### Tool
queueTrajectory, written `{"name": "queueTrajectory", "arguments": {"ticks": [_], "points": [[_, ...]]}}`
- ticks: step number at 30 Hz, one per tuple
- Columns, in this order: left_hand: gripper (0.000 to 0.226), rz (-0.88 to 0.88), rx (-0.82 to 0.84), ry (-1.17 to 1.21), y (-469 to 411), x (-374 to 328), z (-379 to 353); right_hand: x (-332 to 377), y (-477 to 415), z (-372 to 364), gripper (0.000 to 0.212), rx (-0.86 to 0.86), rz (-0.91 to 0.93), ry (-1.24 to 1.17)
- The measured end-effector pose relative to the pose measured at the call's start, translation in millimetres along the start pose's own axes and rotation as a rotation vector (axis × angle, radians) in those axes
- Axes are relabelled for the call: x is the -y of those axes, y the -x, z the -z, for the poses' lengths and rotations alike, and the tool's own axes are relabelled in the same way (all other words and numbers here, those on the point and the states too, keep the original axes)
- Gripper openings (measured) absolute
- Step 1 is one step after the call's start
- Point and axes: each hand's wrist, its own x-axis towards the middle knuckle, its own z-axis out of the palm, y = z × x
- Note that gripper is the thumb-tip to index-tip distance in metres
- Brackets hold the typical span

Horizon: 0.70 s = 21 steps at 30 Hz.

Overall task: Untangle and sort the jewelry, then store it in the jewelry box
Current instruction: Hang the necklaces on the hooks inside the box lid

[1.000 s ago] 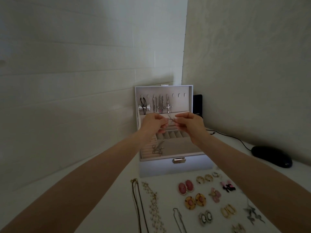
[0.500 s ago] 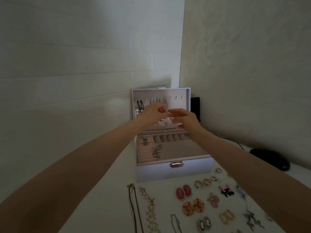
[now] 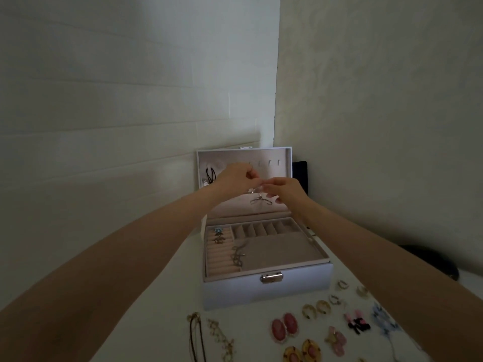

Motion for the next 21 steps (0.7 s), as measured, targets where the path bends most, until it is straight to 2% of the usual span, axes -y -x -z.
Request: {"name": "queueTrajectory", "arguments": {"ticks": [4,9,11,16,18,21], "points": [[0.008,0.037,-0.005,0.003,-14.6,0.8,-7.4,-7.4,-14.1,2.8,0.009,-0.029,-0.036,-0.066],[0.005,0.142,-0.091,0.063,-29.7,10.9,-19.9,-10.4,-31.4,6.1,0.006,-0.085,-0.034,-0.159],[0.008,0.196,-0.154,0.113,-33.8,13.3,-25.4,-8.6,-38.2,6.6,0.005,-0.124,-0.024,-0.208],[0.033,0.338,-0.394,0.351,-43.4,8.3,-39.7,-2.4,-57.1,-2.5,0.014,-0.245,0.031,-0.249],[0.033,0.364,-0.467,0.384,-46.9,4.2,-45.0,-3.0,-66.9,-8.6,0.015,-0.32,0.045,-0.25],[0.022,0.388,-0.551,0.302,-53.1,0.4,-53.0,-4.2,-75.8,-13.9,0.008,-0.408,0.028,-0.205]]}}
